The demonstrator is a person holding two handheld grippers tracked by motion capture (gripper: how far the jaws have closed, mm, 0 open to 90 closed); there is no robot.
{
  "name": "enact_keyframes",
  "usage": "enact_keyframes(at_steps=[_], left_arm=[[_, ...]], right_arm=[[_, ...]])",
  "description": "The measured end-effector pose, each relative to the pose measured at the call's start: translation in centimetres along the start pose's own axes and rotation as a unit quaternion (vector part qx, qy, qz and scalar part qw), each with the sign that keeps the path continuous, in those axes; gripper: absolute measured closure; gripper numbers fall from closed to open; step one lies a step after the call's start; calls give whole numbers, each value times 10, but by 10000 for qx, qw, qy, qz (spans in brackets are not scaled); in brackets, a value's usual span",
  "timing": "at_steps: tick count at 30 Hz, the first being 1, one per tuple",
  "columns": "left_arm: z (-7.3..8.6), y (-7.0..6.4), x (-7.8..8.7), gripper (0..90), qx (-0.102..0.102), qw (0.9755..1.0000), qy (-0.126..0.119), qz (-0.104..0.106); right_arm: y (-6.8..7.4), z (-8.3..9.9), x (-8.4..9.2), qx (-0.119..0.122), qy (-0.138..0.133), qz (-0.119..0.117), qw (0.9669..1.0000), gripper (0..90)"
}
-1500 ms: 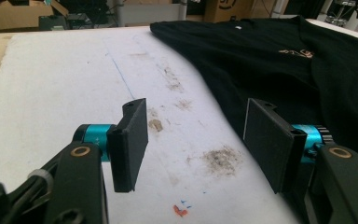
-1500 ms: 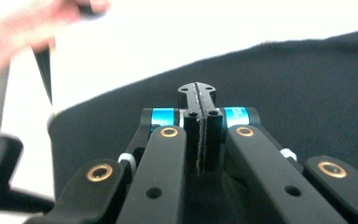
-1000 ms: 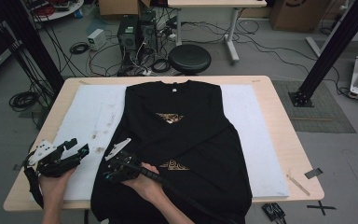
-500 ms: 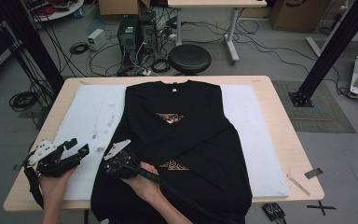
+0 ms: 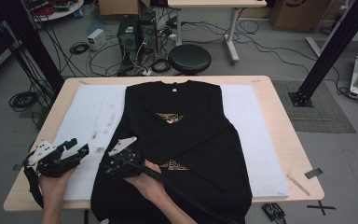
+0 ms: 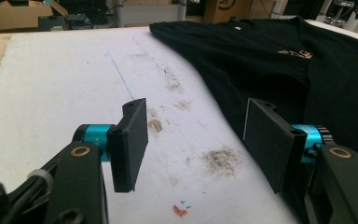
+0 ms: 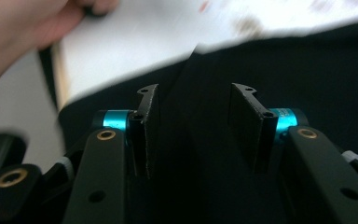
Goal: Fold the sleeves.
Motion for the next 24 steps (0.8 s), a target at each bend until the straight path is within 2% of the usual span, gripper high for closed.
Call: enact_keyframes(at_steps=[2,4,5,9,10,11,13,16,19,20,21,22,23,24], left_arm=[[0,0,0,398,-4,10000,1,-1],[0,-1,0,398,-26,10000,16,-5],[0,-1,0,398,-31,10000,7,-6],[0,-1,0,398,-37,10000,15,-9],[0,-1,0,398,-52,10000,13,-15],[0,-1,0,398,-51,10000,14,-15],[0,-1,0,398,-42,10000,10,-10],[0,-1,0,398,-32,10000,17,-9],[0,-1,0,398,-44,10000,26,-13],[0,-1,0,398,-51,10000,20,-13],[0,-1,0,398,-47,10000,9,-12],[0,-1,0,398,-53,10000,13,-5],[0,-1,0,398,-38,10000,1,-2],[0,0,0,398,-36,10000,6,-2]], right_arm=[[9,18,11,29,136,-144,9998,564],[15,28,15,-15,179,-222,9996,569],[20,36,15,37,273,-224,9994,577],[22,41,13,118,340,-195,9992,585],[23,42,13,126,247,-196,9994,668],[24,42,14,141,269,-352,9989,802],[26,41,17,305,293,-236,9988,880],[27,40,24,271,309,-335,9986,883],[29,43,34,303,338,-322,9984,878],[29,44,33,282,390,-349,9982,856],[27,47,31,158,491,-530,9973,709],[26,48,31,36,448,-585,9973,576],[23,48,33,-58,351,-565,9978,474],[19,47,37,-143,249,-518,9982,433]])
Point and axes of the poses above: each handheld gripper's, and its own axes: x roughly backward along the jaws, z roughly out of its underside, y roughly to its left, the point moved 3 cm from there along -x, roughly forward along the jaws, and after that the axes turned 7 degrees about -y, right-handed, at the moved point
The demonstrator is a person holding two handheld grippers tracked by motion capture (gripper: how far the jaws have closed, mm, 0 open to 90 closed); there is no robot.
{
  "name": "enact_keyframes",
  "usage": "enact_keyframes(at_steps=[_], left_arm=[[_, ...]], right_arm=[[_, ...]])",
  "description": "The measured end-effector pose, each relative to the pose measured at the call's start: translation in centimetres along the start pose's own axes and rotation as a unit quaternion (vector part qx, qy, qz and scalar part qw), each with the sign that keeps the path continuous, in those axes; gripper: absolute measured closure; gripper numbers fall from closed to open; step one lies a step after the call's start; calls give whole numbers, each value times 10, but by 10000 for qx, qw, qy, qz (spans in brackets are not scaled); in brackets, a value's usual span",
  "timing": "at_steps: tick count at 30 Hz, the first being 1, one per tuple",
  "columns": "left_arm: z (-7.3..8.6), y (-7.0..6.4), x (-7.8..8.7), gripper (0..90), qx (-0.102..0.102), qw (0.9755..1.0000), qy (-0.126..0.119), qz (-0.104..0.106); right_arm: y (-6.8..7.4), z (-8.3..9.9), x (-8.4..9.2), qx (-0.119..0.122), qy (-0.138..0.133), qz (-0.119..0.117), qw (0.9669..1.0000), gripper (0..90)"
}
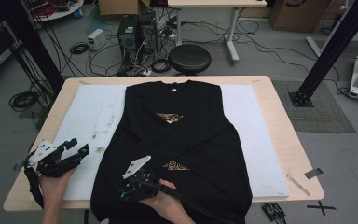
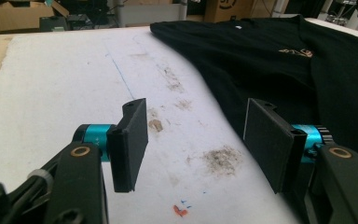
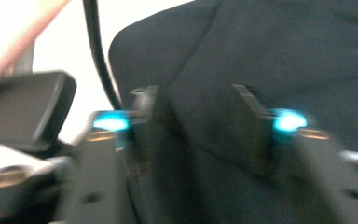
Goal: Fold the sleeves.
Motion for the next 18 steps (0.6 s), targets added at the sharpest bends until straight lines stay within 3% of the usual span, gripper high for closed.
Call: enact_keyframes(at_steps=[2,5,7,9,11,13,16,17,18], left_arm=[[0,0,0,398,3,10000,10,0],[0,0,-1,398,2,10000,14,-4],[0,0,0,398,5,10000,11,-3],[0,0,0,398,-4,10000,8,-2],[0,0,0,398,-18,10000,13,-3],[0,0,0,393,-26,10000,13,-4],[0,0,0,393,-28,10000,1,-1],[0,-1,0,393,-22,10000,-8,-9],[0,-1,0,392,-26,10000,-20,-13]], right_arm=[[-8,-2,15,-49,-277,188,9994,366],[-13,-2,25,-93,-424,363,9984,340],[-35,3,67,-291,-795,762,9935,286],[-47,10,87,-313,-918,1022,9900,261],[-52,14,94,-325,-962,1118,9885,253],[-70,31,122,-400,-1052,1526,9819,224],[-77,37,131,-413,-1093,1660,9792,224],[-91,57,158,-597,-1226,1998,9703,225],[-95,63,166,-615,-1255,2109,9675,225]])
Point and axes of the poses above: each handheld gripper's, and its own axes: x roughly backward along the jaws, z roughly out of its underside, y roughly to its left, the point moved 3 cm from there along -x, roughly forward along the jaws, and after that the axes turned 7 degrees about -y, right-handed, at the moved point
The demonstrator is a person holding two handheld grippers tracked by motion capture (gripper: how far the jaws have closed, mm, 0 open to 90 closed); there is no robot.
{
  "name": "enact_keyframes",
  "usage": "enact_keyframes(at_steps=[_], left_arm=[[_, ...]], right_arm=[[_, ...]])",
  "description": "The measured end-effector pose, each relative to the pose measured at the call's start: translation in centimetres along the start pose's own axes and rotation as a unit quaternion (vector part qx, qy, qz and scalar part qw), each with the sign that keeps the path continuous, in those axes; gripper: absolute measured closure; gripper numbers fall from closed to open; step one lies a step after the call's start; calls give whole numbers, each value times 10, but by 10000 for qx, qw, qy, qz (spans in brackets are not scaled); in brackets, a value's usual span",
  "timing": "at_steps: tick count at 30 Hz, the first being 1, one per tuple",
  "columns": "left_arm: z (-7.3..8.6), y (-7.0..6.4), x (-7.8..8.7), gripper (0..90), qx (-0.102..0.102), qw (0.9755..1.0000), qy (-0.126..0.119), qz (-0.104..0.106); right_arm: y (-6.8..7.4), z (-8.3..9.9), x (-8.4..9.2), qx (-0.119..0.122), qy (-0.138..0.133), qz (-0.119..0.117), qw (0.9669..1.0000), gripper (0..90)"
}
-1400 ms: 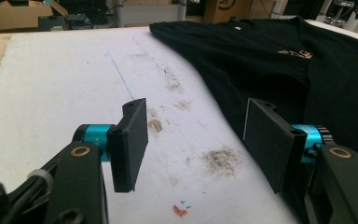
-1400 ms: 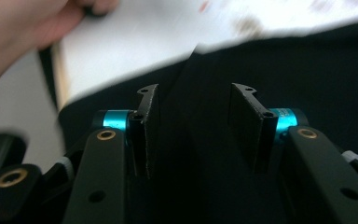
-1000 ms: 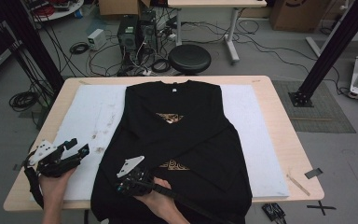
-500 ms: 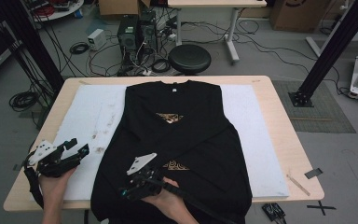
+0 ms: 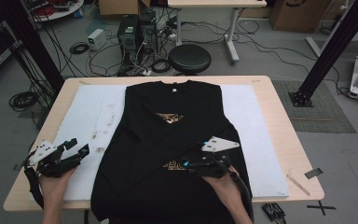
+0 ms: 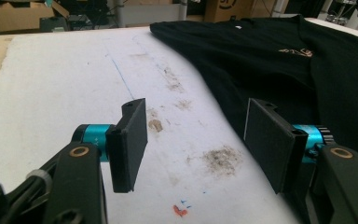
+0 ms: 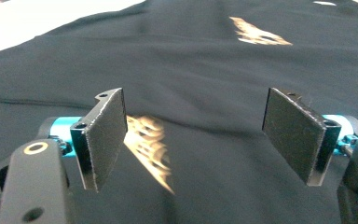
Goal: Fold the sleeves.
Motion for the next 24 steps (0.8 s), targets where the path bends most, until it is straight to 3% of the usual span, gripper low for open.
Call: enact_keyframes(at_steps=[4,5,9,10,13,17,24], left_arm=[[0,0,1,391,3,10000,-35,38],[0,0,1,391,22,10000,-51,38],[0,-2,1,391,-93,9999,-40,27],[0,-2,1,391,-93,9999,-40,27],[0,-7,2,391,-120,9999,100,66],[-1,-13,7,391,-132,9994,227,218],[-5,-31,24,391,-258,9982,268,478]], right_arm=[[-16,8,15,-64,-18,245,9997,225],[-34,18,34,-119,30,541,9985,225],[-57,35,60,-309,-77,900,9954,225],[-57,35,60,-309,-77,900,9954,225],[-76,56,78,-520,-136,1207,9912,228],[-85,71,88,-603,-94,1351,9890,235],[-87,77,97,-647,-236,1413,9876,247]])
Point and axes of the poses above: each handheld gripper's, and its own axes: x roughly backward along the jaws, z roughly out of its underside, y roughly to its left, the point moved 3 cm from there along -x, roughly forward along the jaws, and after that the axes turned 7 degrees about -y, right-handed, at the moved point
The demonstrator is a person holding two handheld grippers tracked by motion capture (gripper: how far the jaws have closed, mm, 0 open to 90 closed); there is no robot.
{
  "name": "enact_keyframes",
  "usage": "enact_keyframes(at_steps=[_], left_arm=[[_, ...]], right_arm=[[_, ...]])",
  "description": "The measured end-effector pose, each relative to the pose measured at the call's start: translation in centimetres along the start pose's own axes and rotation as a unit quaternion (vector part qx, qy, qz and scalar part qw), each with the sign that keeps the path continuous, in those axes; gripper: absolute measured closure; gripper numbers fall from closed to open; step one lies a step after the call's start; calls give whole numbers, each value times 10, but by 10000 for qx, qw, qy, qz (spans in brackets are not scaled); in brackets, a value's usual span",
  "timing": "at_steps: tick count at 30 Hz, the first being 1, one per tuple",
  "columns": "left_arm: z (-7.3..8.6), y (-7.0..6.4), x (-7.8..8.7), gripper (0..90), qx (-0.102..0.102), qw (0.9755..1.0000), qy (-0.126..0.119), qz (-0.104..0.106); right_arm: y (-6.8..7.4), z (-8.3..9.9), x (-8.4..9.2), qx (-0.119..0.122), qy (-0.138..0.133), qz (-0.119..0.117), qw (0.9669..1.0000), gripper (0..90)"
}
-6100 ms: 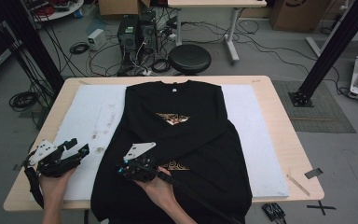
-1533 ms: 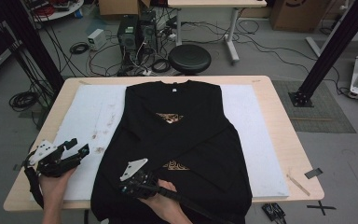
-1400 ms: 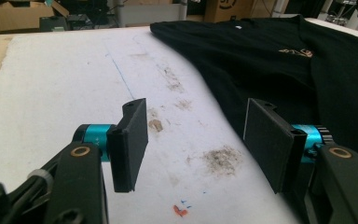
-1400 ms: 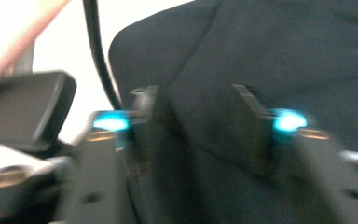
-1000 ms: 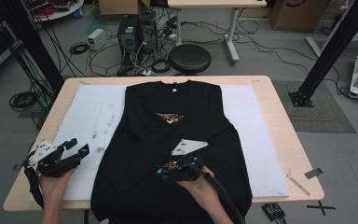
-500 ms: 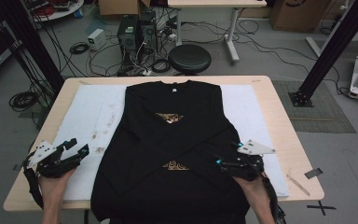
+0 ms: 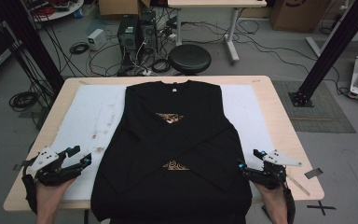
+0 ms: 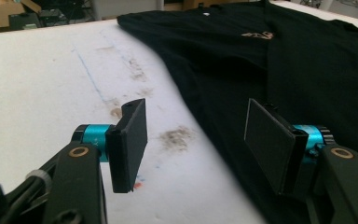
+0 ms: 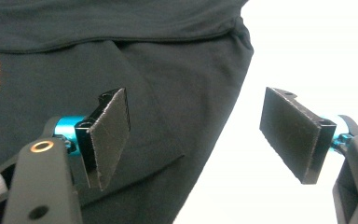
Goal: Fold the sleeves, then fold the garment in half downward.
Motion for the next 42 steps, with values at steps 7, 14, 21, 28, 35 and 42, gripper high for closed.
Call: enact_keyframes(at_steps=[7,14,21,28,35,42], left_arm=[[0,-18,2,391,-77,10000,41,48],[11,-33,1,391,-140,9987,440,200],[32,-44,1,391,-154,9951,929,313],[39,-50,-2,388,-234,9940,1043,236],[40,-56,1,499,-281,9936,1023,377],[42,-57,3,666,-186,9951,906,352]], right_arm=[[8,-2,-2,71,30,-144,9999,248],[13,-1,5,97,123,-220,9996,262],[20,13,13,273,535,-220,9979,323],[30,27,8,522,767,-152,9956,334],[27,30,9,267,674,-171,9972,375],[24,34,18,177,589,-113,9980,594]])
Point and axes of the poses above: each handheld gripper's, and its own axes: x roughly backward along the jaws, z roughly out of its underside, y roughly to its left, the point moved 3 cm from there along -x, roughly forward along the jaws, and after that the axes turned 7 degrees about -y, right-handed, at the moved point
